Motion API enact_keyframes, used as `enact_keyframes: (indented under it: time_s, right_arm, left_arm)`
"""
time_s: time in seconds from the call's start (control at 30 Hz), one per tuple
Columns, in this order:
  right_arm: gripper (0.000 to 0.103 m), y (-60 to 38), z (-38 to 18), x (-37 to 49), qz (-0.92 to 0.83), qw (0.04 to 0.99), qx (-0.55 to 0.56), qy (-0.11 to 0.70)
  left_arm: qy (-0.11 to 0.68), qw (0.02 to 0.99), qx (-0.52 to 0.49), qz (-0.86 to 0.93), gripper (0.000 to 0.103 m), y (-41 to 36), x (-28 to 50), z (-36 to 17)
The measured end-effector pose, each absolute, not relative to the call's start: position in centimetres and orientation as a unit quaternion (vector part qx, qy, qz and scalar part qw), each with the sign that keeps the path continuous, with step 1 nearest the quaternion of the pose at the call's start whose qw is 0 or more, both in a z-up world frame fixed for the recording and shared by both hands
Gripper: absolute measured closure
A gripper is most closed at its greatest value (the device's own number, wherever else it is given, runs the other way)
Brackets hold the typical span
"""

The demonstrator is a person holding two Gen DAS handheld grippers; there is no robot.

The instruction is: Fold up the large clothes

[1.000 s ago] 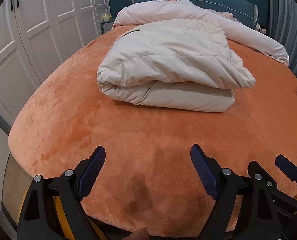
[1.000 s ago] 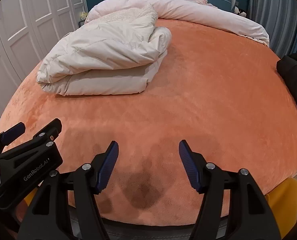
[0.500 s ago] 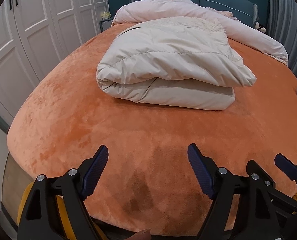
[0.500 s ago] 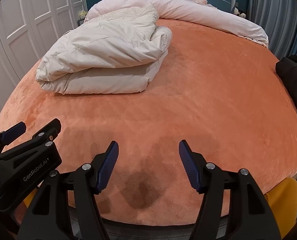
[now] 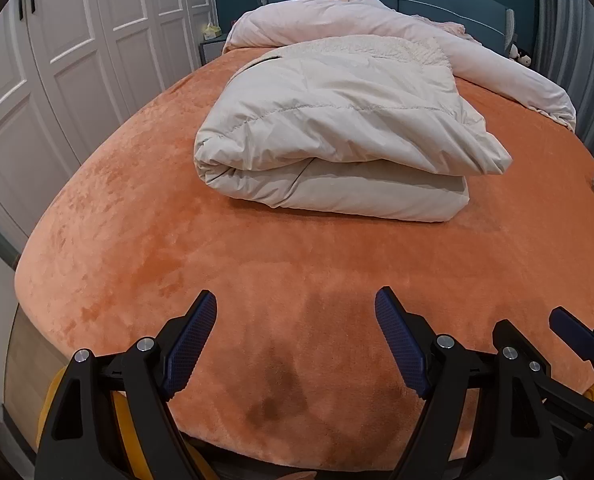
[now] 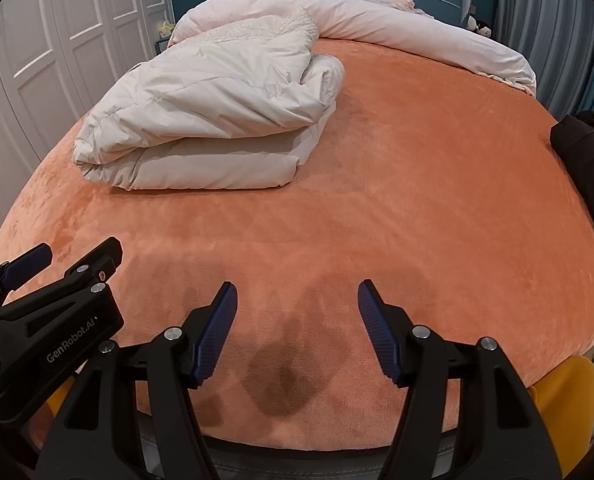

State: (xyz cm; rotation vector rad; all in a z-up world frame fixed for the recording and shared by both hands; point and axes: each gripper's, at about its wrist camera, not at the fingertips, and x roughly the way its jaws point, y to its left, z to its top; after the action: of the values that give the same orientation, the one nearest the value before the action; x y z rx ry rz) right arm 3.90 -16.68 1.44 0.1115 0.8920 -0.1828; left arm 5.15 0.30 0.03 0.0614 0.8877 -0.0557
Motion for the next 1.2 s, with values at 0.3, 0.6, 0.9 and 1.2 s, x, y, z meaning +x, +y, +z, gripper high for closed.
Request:
enact_keyframes:
  time_s: [0.3,0.6,0.9,1.2]
  right_arm:
    - [0.042,-16.5,1.4,3.8,-0.089,0.896,0.056,0.432]
    - [0.039,-14.3,1.3,3.4,-0.071,0.899,0.033,0.431]
    - [0.036,-15.0,2.0,2.9,-0.086,0.903,0.026,0.419]
    - [0.036,-15.7,2.8,3.8,-0.086,0.903,0.046,0.418]
  left_arm:
    - [0.429,0.902,0.032,-0.027,0.026,0.3,5.1,0.0]
    - [0.426,0.903,0.039,-0.048,0.022,-0.3,4.6,0.2]
    - [0.41,0.911,0.039,-0.028,0.022,0.7,4.7,1.3]
    - [0.418,0.907,0.037,-0.017,0.022,1.5,5.3,0.7]
